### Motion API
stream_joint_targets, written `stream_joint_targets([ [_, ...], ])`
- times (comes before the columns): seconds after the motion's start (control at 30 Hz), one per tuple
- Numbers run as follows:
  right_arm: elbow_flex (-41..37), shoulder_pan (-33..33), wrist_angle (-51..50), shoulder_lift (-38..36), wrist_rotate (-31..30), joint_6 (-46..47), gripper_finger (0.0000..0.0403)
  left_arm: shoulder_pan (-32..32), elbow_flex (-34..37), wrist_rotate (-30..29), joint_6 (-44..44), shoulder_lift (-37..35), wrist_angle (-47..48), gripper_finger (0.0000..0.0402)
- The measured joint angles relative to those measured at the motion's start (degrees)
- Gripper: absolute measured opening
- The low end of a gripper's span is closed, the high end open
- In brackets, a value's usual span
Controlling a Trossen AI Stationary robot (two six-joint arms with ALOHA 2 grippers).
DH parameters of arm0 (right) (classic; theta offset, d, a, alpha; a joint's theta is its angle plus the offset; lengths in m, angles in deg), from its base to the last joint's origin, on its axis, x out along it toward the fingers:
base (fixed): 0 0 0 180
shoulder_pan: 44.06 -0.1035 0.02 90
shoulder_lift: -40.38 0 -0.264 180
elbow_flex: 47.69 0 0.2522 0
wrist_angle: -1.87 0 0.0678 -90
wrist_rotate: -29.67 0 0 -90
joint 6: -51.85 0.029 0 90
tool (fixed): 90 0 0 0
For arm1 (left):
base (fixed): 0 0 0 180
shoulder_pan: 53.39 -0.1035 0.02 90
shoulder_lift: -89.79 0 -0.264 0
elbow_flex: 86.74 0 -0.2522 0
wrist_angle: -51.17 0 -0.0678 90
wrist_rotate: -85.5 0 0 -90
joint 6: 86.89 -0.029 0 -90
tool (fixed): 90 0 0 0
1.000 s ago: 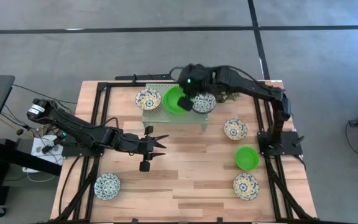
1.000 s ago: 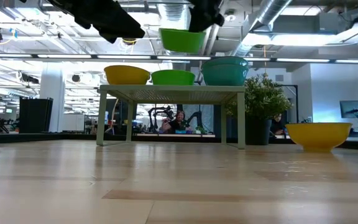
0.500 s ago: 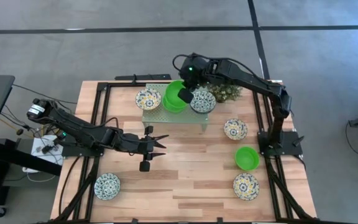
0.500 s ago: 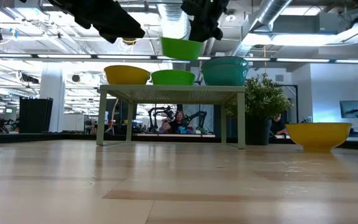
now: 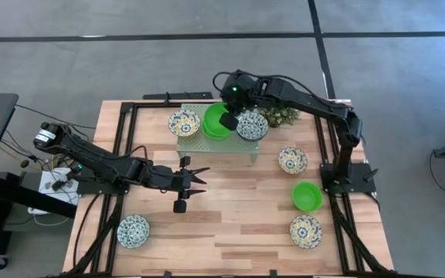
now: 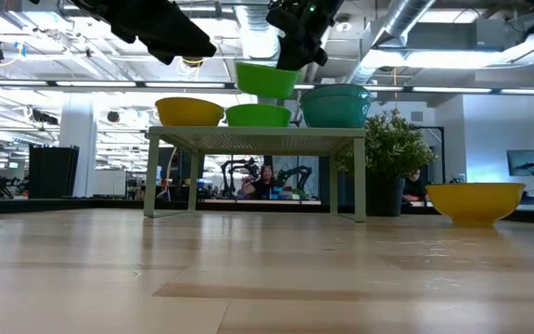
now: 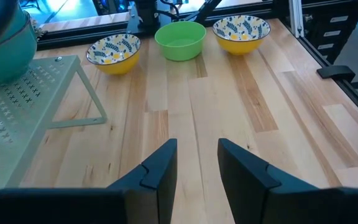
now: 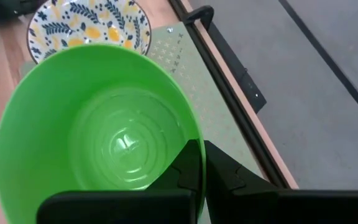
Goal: Pick & Place Mini bowls
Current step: Stack the bottom green bowl on top of the green bowl on the shelf
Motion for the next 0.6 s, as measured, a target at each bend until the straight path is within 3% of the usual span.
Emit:
stream_joint_targets([
  [0.6,0.0,0.1,-1.6,3.8,-0.1,0.0,0.0005,0.0,0.0,0.0,0.2,0.0,0.3,0.0117],
])
